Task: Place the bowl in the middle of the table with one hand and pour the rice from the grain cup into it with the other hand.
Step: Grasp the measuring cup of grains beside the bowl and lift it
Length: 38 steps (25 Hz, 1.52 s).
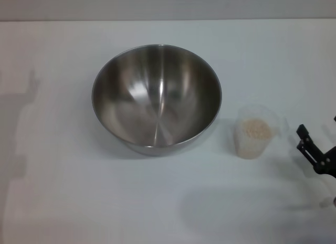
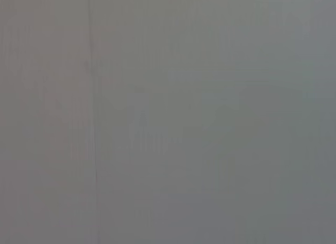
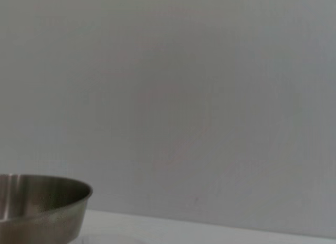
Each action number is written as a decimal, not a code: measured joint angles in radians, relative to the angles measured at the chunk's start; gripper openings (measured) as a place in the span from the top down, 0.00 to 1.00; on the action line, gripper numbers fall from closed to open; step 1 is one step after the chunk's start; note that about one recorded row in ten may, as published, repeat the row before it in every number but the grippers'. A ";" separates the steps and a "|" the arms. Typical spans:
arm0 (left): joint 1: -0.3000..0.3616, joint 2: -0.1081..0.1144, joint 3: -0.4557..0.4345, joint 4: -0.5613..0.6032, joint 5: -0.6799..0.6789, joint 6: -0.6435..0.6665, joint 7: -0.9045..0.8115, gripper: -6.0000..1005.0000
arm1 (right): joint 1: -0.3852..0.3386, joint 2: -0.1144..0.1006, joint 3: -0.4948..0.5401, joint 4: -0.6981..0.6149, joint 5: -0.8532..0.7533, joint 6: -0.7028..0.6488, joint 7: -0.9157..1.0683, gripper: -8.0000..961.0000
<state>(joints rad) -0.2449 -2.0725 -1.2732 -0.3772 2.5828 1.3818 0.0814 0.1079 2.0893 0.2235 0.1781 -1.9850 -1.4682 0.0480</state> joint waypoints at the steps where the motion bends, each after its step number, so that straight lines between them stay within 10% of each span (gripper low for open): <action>1: 0.000 0.000 0.000 0.000 0.000 0.000 0.000 0.17 | 0.000 0.000 0.000 0.000 0.000 0.000 0.000 0.12; 38: 0.019 0.002 0.009 0.003 -0.012 0.009 -0.043 0.17 | 0.092 -0.003 -0.028 -0.007 0.009 0.137 -0.002 0.12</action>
<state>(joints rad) -0.2255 -2.0707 -1.2645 -0.3743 2.5710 1.3909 0.0383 0.2002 2.0862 0.1951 0.1714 -1.9757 -1.3311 0.0459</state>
